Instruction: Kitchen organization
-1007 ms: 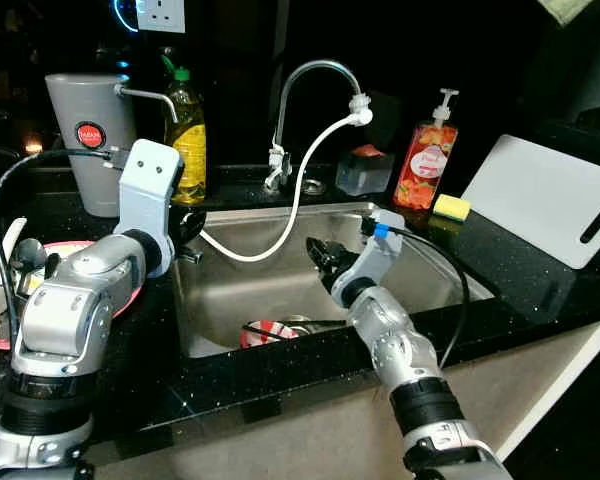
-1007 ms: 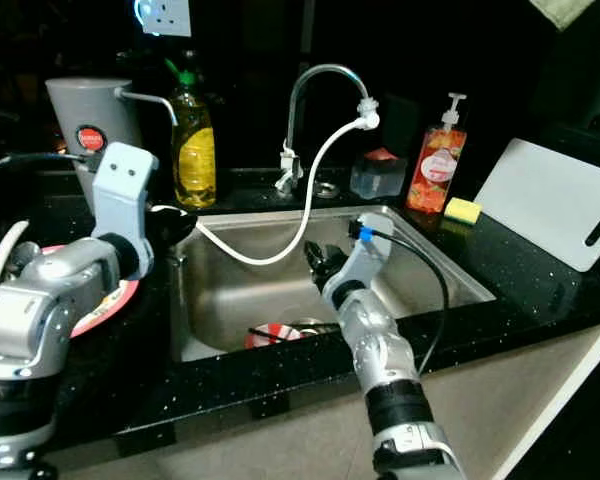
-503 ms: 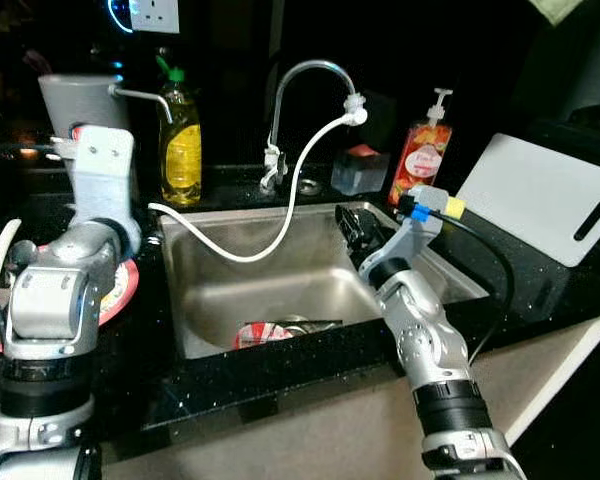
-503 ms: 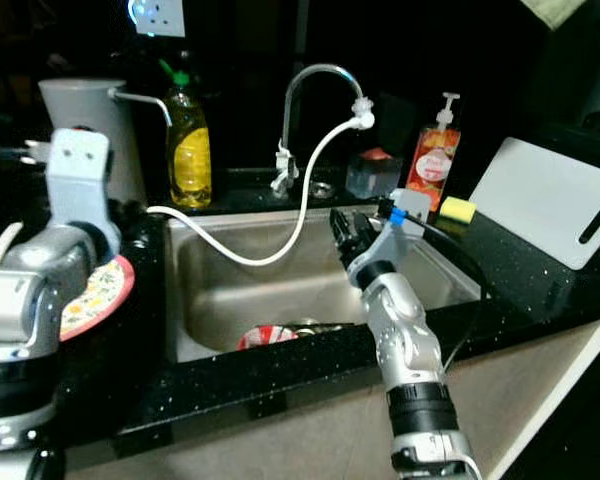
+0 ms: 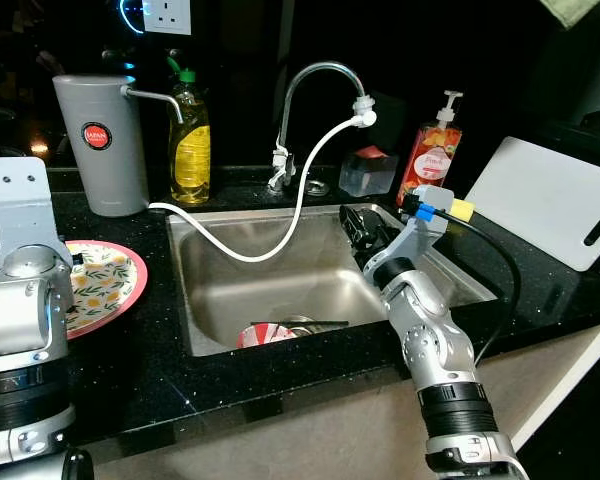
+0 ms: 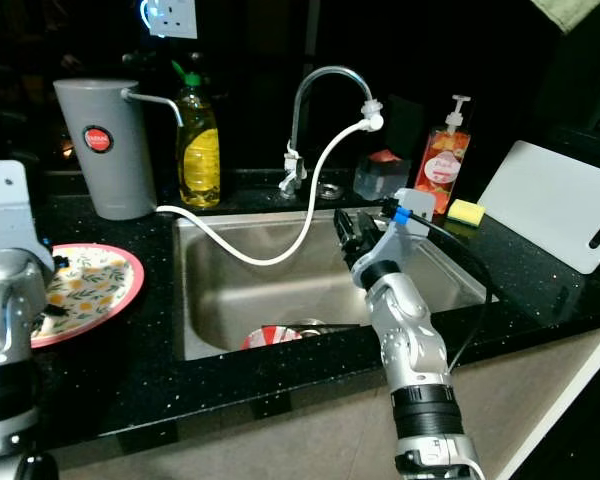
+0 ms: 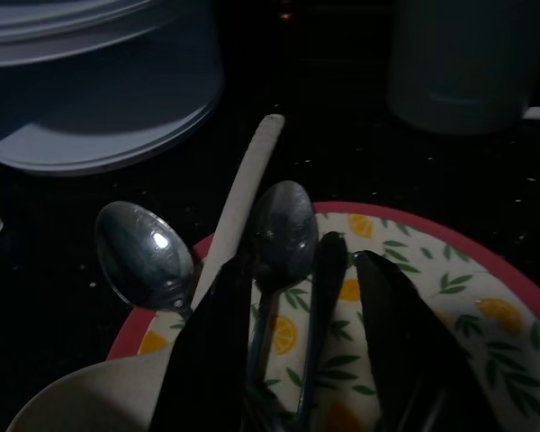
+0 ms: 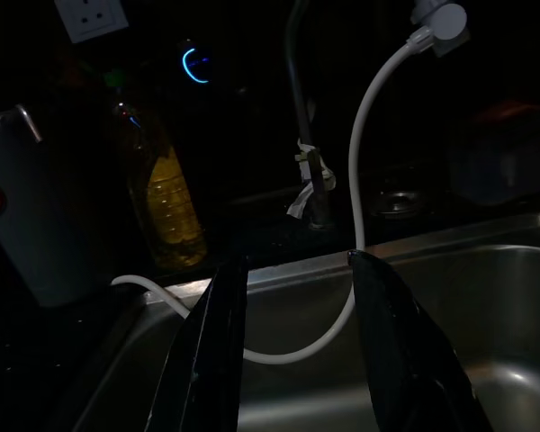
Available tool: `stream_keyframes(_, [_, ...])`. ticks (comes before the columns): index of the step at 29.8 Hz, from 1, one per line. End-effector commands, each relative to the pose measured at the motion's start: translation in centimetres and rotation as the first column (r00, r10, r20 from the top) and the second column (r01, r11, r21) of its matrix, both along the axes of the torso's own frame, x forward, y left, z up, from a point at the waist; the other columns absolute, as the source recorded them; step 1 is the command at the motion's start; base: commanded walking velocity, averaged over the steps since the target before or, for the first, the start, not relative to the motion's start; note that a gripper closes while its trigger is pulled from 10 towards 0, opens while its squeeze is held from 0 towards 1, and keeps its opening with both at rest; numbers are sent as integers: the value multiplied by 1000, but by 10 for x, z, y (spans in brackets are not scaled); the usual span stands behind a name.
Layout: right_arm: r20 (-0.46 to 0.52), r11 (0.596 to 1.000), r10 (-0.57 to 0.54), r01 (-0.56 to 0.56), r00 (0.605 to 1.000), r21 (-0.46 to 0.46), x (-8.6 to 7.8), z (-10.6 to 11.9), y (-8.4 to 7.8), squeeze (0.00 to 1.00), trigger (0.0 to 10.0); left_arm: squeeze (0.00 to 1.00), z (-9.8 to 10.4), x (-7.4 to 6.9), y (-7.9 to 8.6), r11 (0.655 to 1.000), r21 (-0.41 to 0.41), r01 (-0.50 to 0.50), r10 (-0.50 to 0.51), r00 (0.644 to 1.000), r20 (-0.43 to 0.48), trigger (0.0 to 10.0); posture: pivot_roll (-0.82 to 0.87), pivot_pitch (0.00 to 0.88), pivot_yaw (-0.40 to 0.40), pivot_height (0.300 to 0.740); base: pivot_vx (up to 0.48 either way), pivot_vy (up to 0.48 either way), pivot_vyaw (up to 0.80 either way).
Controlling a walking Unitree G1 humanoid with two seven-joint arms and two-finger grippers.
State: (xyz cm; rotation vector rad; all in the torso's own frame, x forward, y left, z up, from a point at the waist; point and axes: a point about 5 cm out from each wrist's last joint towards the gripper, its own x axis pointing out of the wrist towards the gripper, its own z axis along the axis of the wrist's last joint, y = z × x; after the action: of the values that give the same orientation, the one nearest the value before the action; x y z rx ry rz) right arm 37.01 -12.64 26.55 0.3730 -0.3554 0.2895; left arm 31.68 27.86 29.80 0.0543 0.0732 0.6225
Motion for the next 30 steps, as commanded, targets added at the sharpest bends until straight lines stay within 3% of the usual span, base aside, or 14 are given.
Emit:
stream_keyframes(1, [-12,1000,-10,10,1000,4,-1,-3,-3,0,10000,1000,-1,-1,2,1000,10,-27,27,1000,-5,10000,101,34,-93,740,0,0,0])
stream_keyframes(4, [-16,1000,-8,8,1000,3,-1,-4,-3,0,10000,1000,-2,-5,5,997,-2,-72,72,997,1,10000,104,37,-92,740,0,0,0])
stream_keyframes(7, [-23,1000,-6,6,1000,3,-1,-4,-2,0,10000,992,-3,-18,21,962,-58,-267,269,963,32,10000,104,37,-93,740,0,0,0])
stream_keyframes(8, [-25,1000,-5,5,1000,3,0,-5,-2,0,10000,0,-3,-22,25,947,-59,-315,318,947,40,10000,104,38,-94,740,0,0,0])
stream_keyframes(16, [-29,1000,2,-2,1000,0,0,-6,-1,0,10000,0,-1,-40,40,876,-115,-468,478,874,83,10000,106,39,-94,740,0,0,0])
stream_keyframes(19, [-30,1000,3,-3,1000,0,0,-6,-1,0,10000,0,-1,-40,40,875,-118,-469,479,874,79,10000,106,40,-93,740,0,0,0])
stream_keyframes(22, [-30,1000,7,-7,1000,3,0,-7,0,0,10000,0,-18,-34,35,885,-176,-430,436,900,-8,10000,106,38,-91,740,0,0,0])
stream_keyframes(30, [-28,1000,6,-6,1000,10,0,-7,0,0,10000,0,-21,-22,30,889,-300,-346,359,933,-12,10000,108,34,-89,740,0,0,0])
